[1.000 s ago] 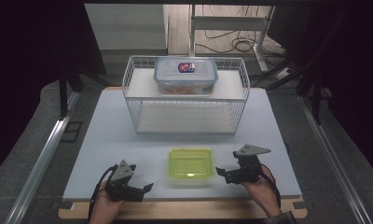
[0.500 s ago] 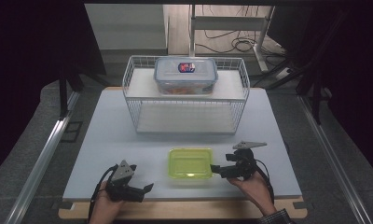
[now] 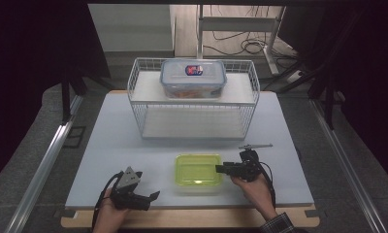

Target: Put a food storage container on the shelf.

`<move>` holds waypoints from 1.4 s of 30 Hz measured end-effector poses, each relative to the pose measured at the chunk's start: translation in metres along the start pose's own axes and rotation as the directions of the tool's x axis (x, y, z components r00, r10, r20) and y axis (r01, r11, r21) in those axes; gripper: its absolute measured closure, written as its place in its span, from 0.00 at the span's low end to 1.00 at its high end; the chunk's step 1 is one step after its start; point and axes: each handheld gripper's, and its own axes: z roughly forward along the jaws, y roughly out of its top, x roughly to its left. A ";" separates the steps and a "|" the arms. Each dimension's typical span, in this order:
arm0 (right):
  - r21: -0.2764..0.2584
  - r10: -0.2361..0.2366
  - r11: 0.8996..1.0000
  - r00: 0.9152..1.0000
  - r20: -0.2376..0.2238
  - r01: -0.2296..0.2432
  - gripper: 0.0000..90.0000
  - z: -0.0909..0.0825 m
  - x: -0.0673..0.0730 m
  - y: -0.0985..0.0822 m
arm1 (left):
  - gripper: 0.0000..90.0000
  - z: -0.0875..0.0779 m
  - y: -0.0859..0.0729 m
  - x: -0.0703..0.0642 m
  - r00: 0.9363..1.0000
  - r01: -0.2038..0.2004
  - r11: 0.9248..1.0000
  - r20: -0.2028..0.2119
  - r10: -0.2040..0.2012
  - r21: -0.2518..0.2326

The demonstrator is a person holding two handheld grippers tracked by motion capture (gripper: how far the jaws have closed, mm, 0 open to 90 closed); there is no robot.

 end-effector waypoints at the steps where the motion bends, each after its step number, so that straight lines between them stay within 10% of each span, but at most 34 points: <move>1: 0.007 0.006 1.000 1.000 -0.005 -0.005 0.62 0.001 -0.001 0.000 | 0.06 0.000 0.000 0.000 1.000 0.000 1.000 0.001 0.000 0.000; 6: 0.036 0.071 0.997 0.996 -0.063 -0.069 0.71 0.006 -0.007 0.001 | 0.06 0.000 0.000 -0.001 1.000 0.000 1.000 0.002 0.000 0.002; 15: 0.100 0.232 0.971 0.955 -0.187 -0.216 0.88 0.011 -0.018 0.007 | 0.06 0.000 0.000 0.000 1.000 -0.005 1.000 -0.002 0.005 0.004; 42: -0.011 0.133 0.990 0.968 -0.211 -0.139 0.89 -0.021 0.001 0.033 | 0.06 -0.003 0.000 0.002 1.000 0.017 1.000 -0.009 -0.017 -0.012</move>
